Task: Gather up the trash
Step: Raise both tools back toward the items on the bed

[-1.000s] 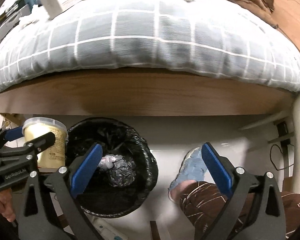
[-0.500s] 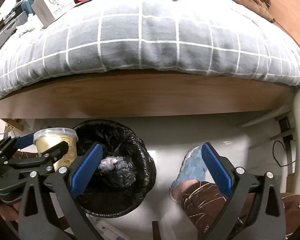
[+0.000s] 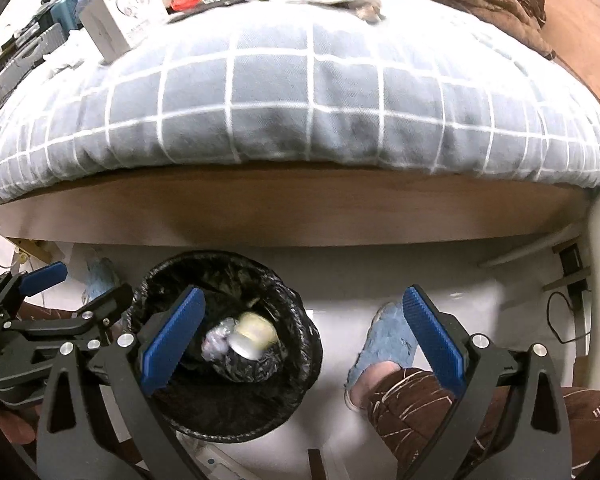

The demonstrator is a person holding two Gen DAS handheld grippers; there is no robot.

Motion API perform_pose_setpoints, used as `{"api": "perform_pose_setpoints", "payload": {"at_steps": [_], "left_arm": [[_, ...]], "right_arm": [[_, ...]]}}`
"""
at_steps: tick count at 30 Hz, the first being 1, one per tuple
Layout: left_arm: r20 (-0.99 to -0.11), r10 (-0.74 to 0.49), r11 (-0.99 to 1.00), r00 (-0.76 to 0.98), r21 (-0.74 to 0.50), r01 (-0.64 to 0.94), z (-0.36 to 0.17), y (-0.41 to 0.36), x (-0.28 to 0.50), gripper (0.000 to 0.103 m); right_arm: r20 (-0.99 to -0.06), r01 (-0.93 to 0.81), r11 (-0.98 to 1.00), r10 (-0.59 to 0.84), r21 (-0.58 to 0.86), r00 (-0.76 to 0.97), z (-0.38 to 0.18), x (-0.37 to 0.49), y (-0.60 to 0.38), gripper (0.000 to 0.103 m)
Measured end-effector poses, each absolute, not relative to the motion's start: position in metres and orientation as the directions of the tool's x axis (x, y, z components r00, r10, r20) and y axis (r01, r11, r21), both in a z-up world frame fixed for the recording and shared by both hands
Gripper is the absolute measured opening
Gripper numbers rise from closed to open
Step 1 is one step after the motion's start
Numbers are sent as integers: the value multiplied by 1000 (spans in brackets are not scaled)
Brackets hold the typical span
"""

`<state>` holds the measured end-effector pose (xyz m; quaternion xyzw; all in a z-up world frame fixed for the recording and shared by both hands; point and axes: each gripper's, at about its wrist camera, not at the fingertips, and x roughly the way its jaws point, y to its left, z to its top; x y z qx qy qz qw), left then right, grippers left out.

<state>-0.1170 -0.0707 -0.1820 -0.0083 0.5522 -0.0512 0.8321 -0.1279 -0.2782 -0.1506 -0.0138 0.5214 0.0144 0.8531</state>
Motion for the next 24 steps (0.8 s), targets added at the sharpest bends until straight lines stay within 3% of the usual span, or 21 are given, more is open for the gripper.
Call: {"api": "perform_pose_setpoints", "payload": {"at_steps": [24], "left_arm": [[-836, -70, 997, 544, -75, 13, -64, -37, -126, 97]], "right_arm": [[-795, -33, 999, 12, -9, 607, -42, -130, -282, 95]]}}
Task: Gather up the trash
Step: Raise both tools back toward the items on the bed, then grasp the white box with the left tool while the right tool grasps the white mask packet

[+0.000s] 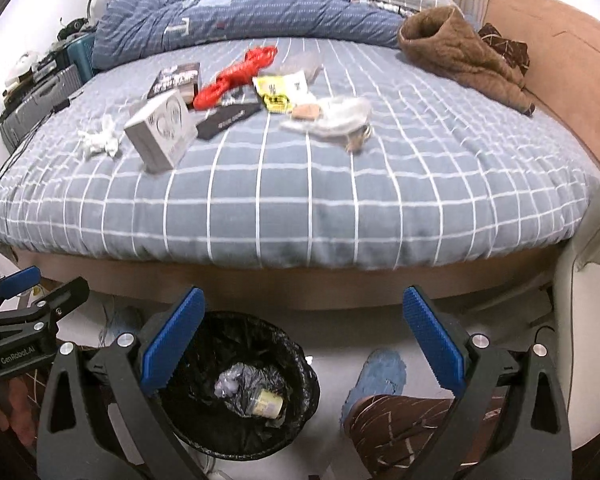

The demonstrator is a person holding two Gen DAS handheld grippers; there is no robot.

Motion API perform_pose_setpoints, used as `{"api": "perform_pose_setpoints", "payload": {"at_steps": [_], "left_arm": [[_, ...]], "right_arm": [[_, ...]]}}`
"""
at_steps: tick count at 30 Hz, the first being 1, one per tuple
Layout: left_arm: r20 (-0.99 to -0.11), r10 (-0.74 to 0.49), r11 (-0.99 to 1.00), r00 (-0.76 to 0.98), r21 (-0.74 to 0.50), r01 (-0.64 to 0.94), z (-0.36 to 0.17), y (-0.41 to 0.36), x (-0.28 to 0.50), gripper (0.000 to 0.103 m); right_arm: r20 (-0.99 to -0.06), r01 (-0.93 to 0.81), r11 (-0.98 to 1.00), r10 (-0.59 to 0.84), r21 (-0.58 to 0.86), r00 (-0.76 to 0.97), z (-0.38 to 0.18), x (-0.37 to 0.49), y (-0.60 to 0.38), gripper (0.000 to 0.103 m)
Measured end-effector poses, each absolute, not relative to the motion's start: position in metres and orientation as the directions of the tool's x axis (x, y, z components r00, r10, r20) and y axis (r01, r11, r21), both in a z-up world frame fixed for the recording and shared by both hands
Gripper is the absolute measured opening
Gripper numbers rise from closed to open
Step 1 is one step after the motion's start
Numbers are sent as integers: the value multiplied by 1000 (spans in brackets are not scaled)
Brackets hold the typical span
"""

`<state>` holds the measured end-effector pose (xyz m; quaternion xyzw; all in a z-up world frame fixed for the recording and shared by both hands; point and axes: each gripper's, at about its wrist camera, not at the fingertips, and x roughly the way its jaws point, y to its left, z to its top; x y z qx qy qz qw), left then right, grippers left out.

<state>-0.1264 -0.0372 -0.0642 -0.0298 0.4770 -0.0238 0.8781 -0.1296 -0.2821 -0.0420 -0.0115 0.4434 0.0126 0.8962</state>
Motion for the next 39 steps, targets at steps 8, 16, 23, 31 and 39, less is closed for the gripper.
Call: {"api": "perform_pose_setpoints", "payload": {"at_steps": [8, 16, 23, 31, 39], "left_arm": [[-822, -51, 998, 567, -55, 9, -43, -36, -118, 97], [-808, -46, 999, 587, -50, 9, -23, -36, -104, 97], [-793, -41, 999, 608, -51, 1, -6, -39, -83, 97], [-790, -40, 999, 612, -48, 3, -1, -44, -50, 97], [-798, -42, 999, 601, -52, 1, -13, -50, -15, 97]], "right_arm": [[-772, -33, 999, 13, -11, 635, -17, -122, -287, 95], [-762, -27, 1000, 11, -8, 648, -1, -107, -292, 95], [-748, -20, 1000, 7, -8, 663, 12, -83, -298, 95], [-755, -18, 1000, -4, -21, 655, 11, -47, -304, 95], [-767, -15, 999, -15, -32, 641, -1, 6, -308, 95]]}}
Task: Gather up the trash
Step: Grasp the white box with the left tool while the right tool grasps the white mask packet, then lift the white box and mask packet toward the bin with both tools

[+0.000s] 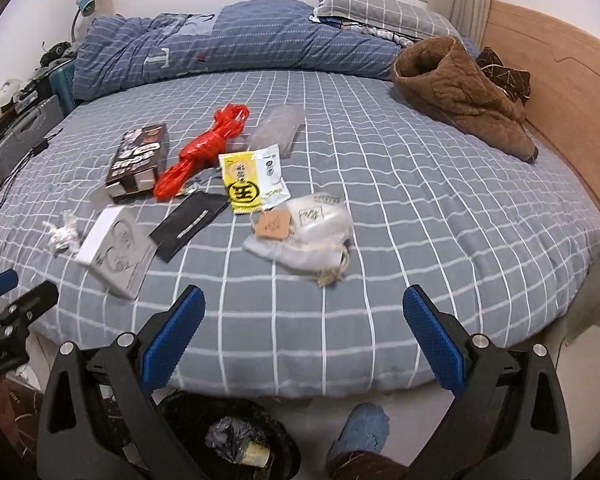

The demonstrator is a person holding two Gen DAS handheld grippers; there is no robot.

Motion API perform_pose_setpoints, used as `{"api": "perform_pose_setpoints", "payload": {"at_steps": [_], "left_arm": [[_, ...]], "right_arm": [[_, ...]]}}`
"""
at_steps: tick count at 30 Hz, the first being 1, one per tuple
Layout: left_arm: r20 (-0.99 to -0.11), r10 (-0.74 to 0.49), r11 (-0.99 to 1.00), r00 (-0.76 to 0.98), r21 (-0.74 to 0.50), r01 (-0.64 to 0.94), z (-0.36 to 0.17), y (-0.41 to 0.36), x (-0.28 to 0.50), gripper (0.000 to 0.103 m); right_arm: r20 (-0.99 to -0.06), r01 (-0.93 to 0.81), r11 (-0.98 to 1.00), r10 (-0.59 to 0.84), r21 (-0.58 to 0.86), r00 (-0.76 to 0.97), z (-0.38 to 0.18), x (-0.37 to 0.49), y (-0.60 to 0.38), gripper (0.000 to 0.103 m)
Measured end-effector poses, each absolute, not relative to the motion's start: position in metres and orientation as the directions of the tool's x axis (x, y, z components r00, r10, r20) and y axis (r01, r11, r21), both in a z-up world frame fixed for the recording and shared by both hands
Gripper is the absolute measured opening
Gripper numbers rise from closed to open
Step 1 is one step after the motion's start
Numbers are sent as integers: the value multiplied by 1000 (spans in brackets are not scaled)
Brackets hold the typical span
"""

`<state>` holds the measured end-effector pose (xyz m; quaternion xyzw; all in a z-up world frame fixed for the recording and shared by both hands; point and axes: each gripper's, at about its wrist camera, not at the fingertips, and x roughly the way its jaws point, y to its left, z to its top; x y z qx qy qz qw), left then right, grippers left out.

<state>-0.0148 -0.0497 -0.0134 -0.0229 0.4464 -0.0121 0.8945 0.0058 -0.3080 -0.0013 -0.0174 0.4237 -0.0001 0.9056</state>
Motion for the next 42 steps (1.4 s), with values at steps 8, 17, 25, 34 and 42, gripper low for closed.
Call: {"api": "perform_pose_setpoints", "payload": {"at_steps": [8, 17, 25, 34, 42], "left_arm": [[-809, -51, 999, 585, -45, 25, -35, -62, 20, 96], [-820, -63, 998, 568, -54, 34, -56, -70, 50, 87], [-831, -64, 997, 553, -36, 61, -73, -80, 62, 63], [-837, -78, 996, 541, -42, 78, -81, -85, 67, 40], [-836, -77, 997, 544, -49, 66, -80, -84, 67, 39]], "right_arm": [[-789, 0, 999, -30, -38, 614, -26, 62, -317, 95], [-824, -1, 999, -41, -51, 565, -64, 113, -323, 86], [-843, 6, 1000, -16, -15, 538, -89, 137, -327, 74], [-857, 46, 999, -5, 22, 515, -97, 141, -331, 55], [-854, 25, 1000, -12, 2, 520, -98, 136, -324, 40]]}}
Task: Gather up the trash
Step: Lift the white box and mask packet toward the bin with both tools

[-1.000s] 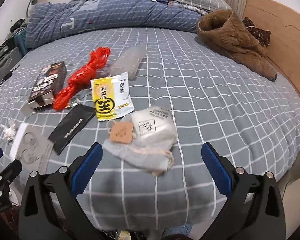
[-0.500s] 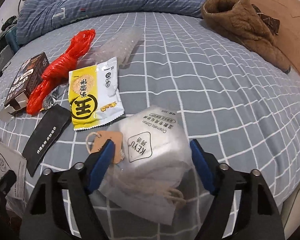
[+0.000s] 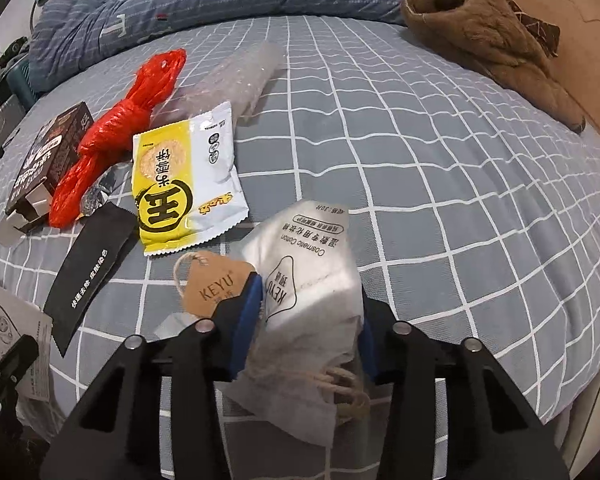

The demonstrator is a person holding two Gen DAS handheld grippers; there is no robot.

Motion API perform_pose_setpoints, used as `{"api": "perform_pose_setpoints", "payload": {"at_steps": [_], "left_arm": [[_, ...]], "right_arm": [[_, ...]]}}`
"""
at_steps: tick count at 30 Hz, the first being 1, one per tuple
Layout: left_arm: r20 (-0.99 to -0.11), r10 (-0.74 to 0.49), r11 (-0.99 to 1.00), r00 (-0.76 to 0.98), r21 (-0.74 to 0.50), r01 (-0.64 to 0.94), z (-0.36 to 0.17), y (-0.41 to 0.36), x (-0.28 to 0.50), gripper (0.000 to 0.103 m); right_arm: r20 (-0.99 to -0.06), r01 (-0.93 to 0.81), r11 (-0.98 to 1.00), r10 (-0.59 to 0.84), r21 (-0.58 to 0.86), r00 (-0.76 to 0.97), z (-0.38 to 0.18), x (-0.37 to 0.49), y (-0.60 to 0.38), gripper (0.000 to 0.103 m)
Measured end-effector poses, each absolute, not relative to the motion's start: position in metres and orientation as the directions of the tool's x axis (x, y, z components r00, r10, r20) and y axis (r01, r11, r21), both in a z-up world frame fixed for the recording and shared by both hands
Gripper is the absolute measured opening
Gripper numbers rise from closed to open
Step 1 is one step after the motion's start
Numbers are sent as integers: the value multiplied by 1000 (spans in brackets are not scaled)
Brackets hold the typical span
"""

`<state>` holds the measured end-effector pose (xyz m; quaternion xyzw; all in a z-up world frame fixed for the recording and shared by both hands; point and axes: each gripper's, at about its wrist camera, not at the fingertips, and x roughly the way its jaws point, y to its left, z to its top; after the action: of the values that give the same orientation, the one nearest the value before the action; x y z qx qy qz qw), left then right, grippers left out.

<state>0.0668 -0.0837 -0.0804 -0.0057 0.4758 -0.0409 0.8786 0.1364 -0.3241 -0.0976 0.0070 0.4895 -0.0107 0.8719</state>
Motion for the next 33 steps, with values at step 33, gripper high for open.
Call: {"api": "perform_pose_setpoints", "payload": {"at_steps": [33], "left_arm": [[-826, -74, 997, 559, -44, 67, -51, -76, 25, 39]], "right_arm": [[-818, 29, 999, 6, 28, 575, -46, 60, -306, 34]]}}
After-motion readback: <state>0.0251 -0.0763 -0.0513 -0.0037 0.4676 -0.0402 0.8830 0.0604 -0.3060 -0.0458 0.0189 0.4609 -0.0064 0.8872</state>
